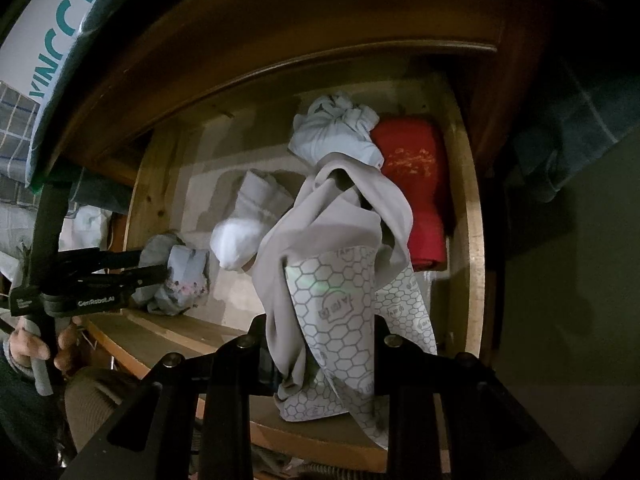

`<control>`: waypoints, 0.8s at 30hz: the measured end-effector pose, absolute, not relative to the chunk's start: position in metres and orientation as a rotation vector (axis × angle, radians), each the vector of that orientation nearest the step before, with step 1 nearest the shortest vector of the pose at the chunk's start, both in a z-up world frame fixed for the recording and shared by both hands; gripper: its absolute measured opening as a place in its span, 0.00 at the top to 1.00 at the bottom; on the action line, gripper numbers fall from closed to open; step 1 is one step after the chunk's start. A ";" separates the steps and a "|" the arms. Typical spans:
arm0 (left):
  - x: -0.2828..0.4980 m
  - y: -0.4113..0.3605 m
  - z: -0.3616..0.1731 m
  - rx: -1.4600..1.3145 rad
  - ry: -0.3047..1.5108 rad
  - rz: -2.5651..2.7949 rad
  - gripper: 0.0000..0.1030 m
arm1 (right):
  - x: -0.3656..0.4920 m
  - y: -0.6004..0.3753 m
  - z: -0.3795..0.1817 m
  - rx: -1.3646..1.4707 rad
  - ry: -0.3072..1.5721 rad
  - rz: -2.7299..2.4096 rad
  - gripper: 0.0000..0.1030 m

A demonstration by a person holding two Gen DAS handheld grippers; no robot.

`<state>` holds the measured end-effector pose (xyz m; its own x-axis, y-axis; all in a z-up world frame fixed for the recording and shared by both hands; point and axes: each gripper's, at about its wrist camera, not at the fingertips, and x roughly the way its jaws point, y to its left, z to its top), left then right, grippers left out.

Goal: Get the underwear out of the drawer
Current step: 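Lift the grey hexagon-print fabric with the right tool while the left tool reaches for grey underwear, then carry the grey underwear into the white box with the left tool while the right tool holds the hexagon fabric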

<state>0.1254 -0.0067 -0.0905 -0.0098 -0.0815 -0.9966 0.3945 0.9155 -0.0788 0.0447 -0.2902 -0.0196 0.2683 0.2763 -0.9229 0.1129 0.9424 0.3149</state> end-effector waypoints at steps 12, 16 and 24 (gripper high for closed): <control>0.129 0.010 -0.079 0.179 1.497 -0.340 0.76 | 0.045 -0.291 -0.021 0.354 1.304 0.122 0.76; 0.127 0.014 -0.067 0.148 1.469 -0.339 0.79 | 0.045 -0.291 -0.021 0.350 1.304 0.120 0.76; 0.116 0.027 -0.035 0.072 1.410 -0.356 0.79 | 0.045 -0.287 -0.022 0.333 1.307 0.112 0.76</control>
<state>0.1161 0.0273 -0.0351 0.1169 -0.2005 -0.9727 0.2857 0.9448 -0.1604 0.0452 -0.2874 -0.0219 0.2636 0.2673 -0.9268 0.1056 0.9471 0.3032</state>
